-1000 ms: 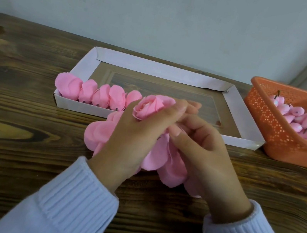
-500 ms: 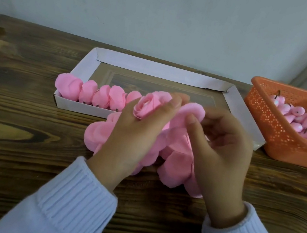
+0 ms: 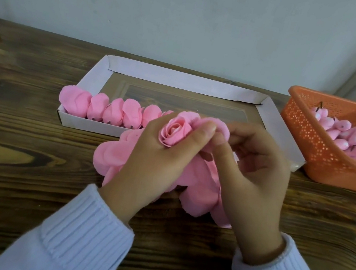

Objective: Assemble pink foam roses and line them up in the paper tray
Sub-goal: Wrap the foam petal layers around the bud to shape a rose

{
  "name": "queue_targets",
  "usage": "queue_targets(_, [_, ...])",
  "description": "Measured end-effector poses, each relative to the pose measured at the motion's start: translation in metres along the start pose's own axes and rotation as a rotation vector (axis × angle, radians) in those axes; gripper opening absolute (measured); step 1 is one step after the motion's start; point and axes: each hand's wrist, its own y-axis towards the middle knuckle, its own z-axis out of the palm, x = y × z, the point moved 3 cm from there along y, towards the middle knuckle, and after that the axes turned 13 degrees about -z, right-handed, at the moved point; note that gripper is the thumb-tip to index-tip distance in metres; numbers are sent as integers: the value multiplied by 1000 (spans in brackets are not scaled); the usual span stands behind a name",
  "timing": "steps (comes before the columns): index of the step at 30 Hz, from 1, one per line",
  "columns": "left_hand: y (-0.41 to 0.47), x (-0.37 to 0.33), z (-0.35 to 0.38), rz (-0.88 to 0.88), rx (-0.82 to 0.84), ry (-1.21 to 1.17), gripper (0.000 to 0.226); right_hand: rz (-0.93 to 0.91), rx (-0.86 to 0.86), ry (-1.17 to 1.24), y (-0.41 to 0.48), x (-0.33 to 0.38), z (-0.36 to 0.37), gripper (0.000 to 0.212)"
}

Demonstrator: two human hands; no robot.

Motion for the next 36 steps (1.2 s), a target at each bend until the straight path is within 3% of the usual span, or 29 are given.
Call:
queue_targets(4, [4,6,-5,-35,-40,-8,17,-11,31,22,0,1,2,14])
queue_targets(7, [5,8,-6,-69,-29,-13,25,-9,12,29,-1,0,3,7])
queue_targets(11, [7,12,-9,-143,-41,-171,38,93,0,71,-1,-8,3,9])
queue_targets(15, [8,12,-6,-182,-54,-293,21,201,142,129,-6,-11,13,16])
queue_targets(18, [7,9,-5,-149,-53,-298,25,240,206,128,-12,-10,23,24])
queue_targets(24, [2,10,-1,-240,-30,-309,25,405,115,383,-12,-7,25,28])
queue_targets(29, [-1,8,1,-266,10,-314,50,413,93,582,-11,-2,28,36])
queue_targets(34, [-2,5,3,-188,63,-267,24,482,67,720,-11,-8,28,29])
queue_targets(36, [-2,3,1,-142,137,-246,24,523,106,768,-11,-10,27,29])
